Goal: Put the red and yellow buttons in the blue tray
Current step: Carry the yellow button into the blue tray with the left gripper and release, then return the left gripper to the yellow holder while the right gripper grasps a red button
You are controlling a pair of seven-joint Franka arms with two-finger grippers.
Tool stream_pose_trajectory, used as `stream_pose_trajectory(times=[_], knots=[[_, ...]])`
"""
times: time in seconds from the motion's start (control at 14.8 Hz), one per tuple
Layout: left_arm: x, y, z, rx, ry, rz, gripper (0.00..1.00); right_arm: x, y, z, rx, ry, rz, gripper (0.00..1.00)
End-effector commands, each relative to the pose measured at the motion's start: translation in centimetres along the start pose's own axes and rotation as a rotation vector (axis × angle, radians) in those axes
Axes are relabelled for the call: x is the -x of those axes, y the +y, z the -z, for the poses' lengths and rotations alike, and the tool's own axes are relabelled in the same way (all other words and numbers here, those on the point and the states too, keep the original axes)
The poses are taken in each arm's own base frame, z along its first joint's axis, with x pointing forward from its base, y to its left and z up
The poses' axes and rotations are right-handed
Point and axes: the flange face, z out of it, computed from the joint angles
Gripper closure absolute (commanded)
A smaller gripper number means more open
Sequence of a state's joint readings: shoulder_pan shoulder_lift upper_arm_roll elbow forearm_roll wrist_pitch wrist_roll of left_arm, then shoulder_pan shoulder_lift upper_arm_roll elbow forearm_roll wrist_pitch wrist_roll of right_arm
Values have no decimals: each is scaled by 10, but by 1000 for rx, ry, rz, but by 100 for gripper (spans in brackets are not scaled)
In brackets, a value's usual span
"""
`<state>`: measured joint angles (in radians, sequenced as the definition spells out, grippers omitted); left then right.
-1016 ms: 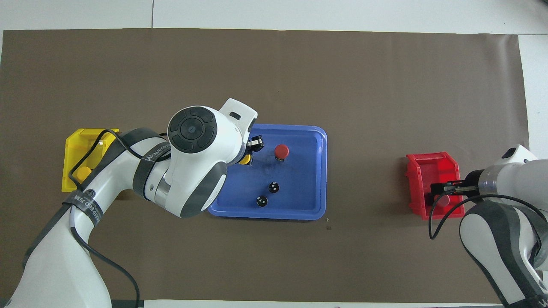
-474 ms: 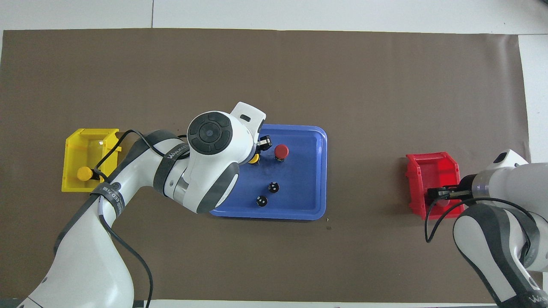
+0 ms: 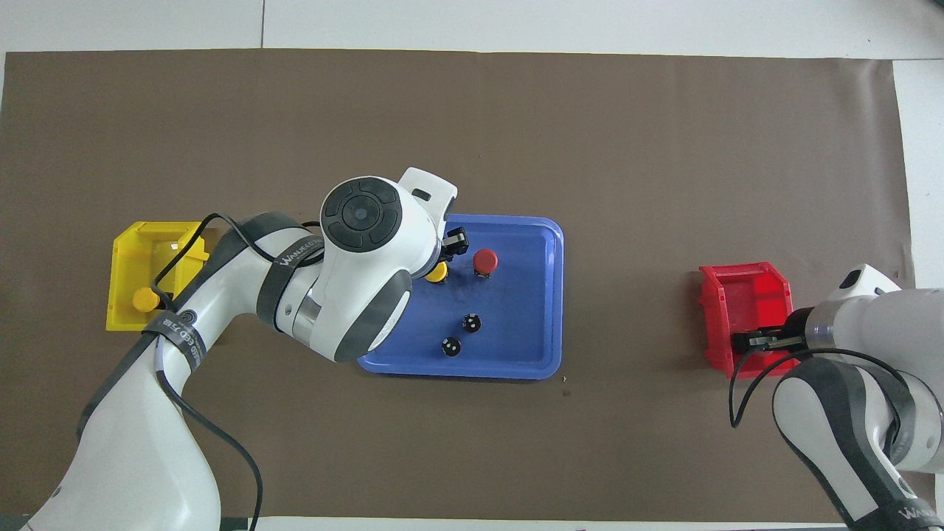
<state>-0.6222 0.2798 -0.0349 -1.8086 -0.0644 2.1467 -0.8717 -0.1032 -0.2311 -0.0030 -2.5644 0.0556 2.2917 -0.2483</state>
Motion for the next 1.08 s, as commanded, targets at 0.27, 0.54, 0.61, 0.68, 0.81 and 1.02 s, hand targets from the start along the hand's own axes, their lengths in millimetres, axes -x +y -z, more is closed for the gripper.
stream_pose_trajectory(times=[0.27,0.54,0.61,0.68,0.81,1.02], knots=[[-91,-144,73,-154,1,-55,9,4,4,-4,-14,2,29,72],[-138,-232,74,-163,-51,-171,6,-28,8,36,-31,-46,36,73],[-142,-248,72,-165,-68,-195,7,-39,7,56,-33,-59,41,73],[-143,-265,75,-161,-67,-215,8,-51,4,75,-36,-67,43,73],[-145,-304,84,-151,-63,-263,9,-72,-12,113,-32,-58,33,73],[-143,-340,75,-144,-55,-277,12,-114,-110,152,-23,-1,-17,73]])
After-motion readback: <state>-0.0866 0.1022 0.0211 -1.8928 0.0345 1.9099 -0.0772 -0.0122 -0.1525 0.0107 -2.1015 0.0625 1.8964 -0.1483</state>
